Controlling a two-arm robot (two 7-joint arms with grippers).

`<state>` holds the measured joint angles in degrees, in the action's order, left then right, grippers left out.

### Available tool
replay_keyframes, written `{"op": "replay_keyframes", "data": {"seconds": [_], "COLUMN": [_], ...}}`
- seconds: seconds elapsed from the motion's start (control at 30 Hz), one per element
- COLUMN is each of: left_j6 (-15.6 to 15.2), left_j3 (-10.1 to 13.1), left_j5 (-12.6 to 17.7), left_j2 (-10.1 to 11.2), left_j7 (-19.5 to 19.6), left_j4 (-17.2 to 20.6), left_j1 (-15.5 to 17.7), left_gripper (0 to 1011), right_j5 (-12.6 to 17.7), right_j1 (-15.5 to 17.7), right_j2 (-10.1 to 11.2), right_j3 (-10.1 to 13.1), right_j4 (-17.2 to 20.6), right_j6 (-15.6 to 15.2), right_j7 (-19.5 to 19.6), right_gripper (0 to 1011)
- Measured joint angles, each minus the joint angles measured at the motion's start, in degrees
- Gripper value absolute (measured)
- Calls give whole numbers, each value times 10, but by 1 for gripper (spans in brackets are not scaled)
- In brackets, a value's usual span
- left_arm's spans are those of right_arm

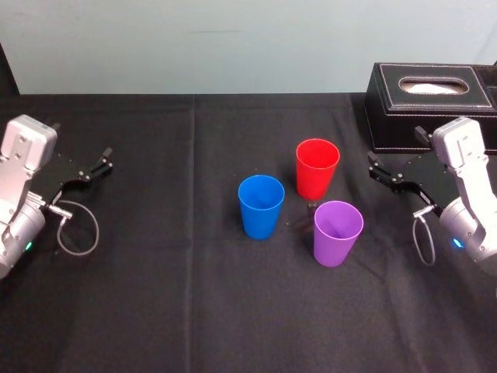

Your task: Stack the three plastic cups sequentially using one hand.

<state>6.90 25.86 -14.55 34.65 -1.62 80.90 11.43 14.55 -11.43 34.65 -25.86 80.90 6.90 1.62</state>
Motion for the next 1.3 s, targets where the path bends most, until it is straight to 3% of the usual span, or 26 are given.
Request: {"op": "replay_keyframes", "data": {"seconds": [1.07, 1.3], "left_j6": [0, 0], "left_j3": [0, 0], "left_j5": [0, 0], "left_j2": [0, 0], "left_j7": [0, 0], "left_j4": [0, 0], "left_j1": [0, 0], "left_gripper": [1005, 1005], "right_j5": [0, 10], "right_j1": [0, 29], "right_j2": [0, 13], "right_j3": [0, 27], "right_j4": [0, 38], "right_j6": [0, 15], "right_j7": [0, -14], "right_gripper": [1004, 1004]}}
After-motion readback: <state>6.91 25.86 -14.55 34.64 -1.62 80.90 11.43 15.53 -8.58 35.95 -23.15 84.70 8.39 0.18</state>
